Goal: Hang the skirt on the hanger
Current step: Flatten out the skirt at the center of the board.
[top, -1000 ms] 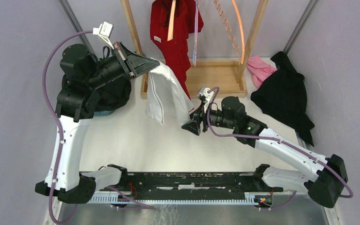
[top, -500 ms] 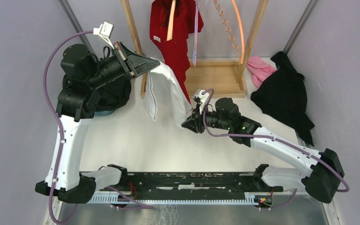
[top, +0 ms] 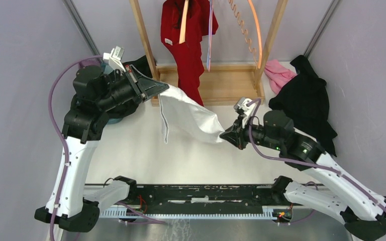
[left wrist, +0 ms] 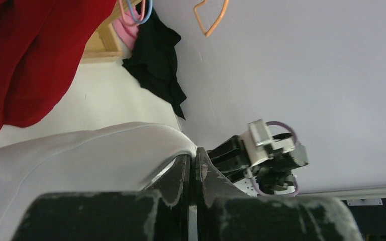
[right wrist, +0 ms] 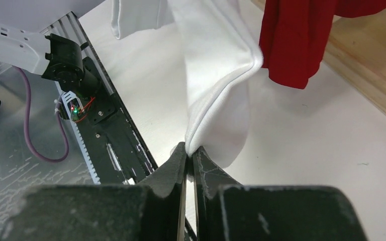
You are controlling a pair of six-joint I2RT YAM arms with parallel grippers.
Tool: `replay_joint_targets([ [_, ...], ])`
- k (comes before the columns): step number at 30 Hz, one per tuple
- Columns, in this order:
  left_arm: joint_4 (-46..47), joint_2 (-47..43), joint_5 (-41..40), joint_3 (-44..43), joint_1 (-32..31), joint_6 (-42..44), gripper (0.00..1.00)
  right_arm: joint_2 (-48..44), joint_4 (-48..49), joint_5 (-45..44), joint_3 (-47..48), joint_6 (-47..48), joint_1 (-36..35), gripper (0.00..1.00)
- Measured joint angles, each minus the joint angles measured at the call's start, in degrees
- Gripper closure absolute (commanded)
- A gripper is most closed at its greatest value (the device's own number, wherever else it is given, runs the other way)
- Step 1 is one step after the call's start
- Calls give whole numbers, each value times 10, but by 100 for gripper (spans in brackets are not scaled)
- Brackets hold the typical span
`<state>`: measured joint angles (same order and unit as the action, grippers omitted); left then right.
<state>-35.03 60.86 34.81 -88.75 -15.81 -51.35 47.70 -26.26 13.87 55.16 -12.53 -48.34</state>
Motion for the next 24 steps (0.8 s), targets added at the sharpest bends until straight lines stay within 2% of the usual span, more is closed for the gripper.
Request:
replay_joint_targets([
  [9, -47, -65, -2, 61, 0, 23, 97, -61, -160, -19, 65, 13, 0, 96],
  [13, -52, -118, -2, 119, -4, 23, 97, -87, -221, -7, 97, 8, 0, 97],
  [18, -64, -193, -14, 195, -5, 8, 97, -127, -250, 25, 130, -14, 0, 98],
  [24, -69, -263, -28, 216, -5, -27, 97, -148, -254, 71, 145, -48, 0, 99],
])
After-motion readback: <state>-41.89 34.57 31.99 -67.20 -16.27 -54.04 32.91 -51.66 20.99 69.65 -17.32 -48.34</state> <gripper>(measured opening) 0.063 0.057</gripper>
